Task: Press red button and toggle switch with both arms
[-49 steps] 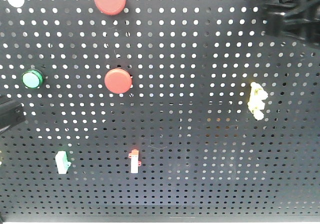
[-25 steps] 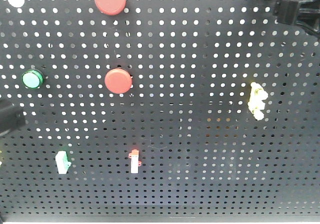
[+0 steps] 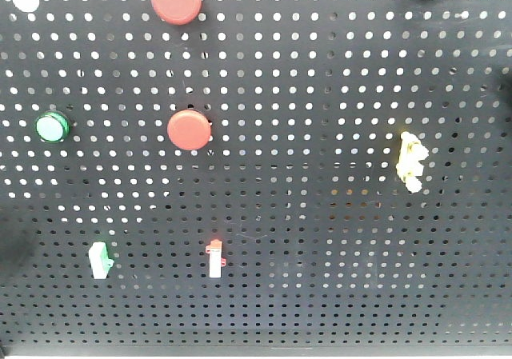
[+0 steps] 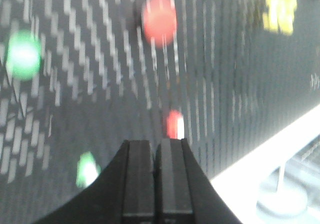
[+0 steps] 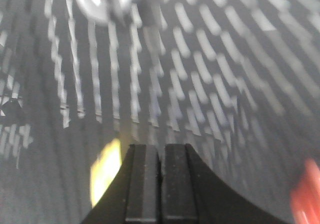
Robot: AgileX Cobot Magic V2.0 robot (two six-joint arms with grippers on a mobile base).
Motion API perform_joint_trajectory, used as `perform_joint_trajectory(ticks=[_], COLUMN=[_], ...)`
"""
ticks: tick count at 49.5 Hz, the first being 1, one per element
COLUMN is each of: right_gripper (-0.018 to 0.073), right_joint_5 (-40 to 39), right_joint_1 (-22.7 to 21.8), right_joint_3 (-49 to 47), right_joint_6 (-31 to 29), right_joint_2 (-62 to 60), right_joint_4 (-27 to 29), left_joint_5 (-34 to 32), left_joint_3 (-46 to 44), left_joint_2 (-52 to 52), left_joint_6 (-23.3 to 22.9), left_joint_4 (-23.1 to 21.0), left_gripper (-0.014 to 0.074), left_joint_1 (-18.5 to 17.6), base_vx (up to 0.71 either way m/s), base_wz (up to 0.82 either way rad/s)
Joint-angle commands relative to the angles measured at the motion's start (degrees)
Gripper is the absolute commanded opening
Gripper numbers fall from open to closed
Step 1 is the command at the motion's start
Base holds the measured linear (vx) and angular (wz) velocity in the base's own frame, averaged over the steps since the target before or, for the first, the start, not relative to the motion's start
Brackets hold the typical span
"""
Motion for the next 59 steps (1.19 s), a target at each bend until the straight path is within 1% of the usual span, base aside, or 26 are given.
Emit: perform_joint_trajectory(ticks=[1, 10, 15, 20, 25, 28, 34, 53, 56, 58, 59], right_gripper=[-0.0003, -0.0003, -0.0003, -0.0003, -0.0003, -0.0003, -0.0003, -0.0003, -0.0003, -0.0003, -0.0003], right_joint_5=[-5.28, -4.58, -3.38, -3.74, -3.65, -2.64, -0.44, -0.27, -0.27, -0.27, -0.27], right_joint_1=[-0.16, -0.16, -0.16, -0.16, -0.16, -0.16, -0.16, -0.16, -0.16, -0.16, -0.16], right_joint_3=[6.93, 24.86, 31.42, 35.88, 37.59, 38.37, 38.44, 38.44, 38.44, 38.44, 38.44], right_joint_6=[0.38, 0.38, 0.31, 0.31, 0.41, 0.35, 0.35, 0.35, 0.35, 0.35, 0.35], right_joint_2=[-7.91, -26.22, -35.22, -40.24, -41.27, -41.27, -41.27, -41.27, -41.27, -41.27, -41.27], right_joint_4=[-1.49, -3.13, -3.73, -5.6, -5.59, -4.5, -4.49, -4.49, -4.49, -4.49, -4.49], left_joint_5=[-3.45, -0.75, -0.54, -4.77, -8.14, -7.75, -6.84, -6.84, -7.18, -7.22, -7.5], left_joint_3=[4.3, 15.55, 19.27, 21.59, 22.59, 22.93, 22.99, 22.99, 23.45, 24.03, 24.4], left_joint_2=[-5.43, -18.92, -25.18, -27.41, -27.35, -27.41, -27.41, -27.41, -27.48, -27.55, -27.55], left_joint_6=[-1.06, -6.58, -6.89, -6.72, -6.72, -6.72, -6.72, -6.72, -6.72, -5.99, -5.33], left_joint_4=[-0.06, -0.06, 0.06, 1.8, 1.83, 1.28, 1.39, 1.39, 1.76, 2.21, 3.16], left_gripper=[0.0002, 0.0002, 0.0002, 0.0002, 0.0002, 0.0002, 0.0002, 0.0002, 0.0002, 0.0002, 0.0002], left_joint_1=[-0.11, -0.11, -0.11, -0.11, -0.11, -0.11, -0.11, -0.11, -0.11, 0.23, 0.61], base_vx=[0.0, 0.0, 0.0, 0.0, 0.0, 0.0, 0.0, 0.0, 0.0, 0.0, 0.0], base_wz=[0.0, 0.0, 0.0, 0.0, 0.0, 0.0, 0.0, 0.0, 0.0, 0.0, 0.0])
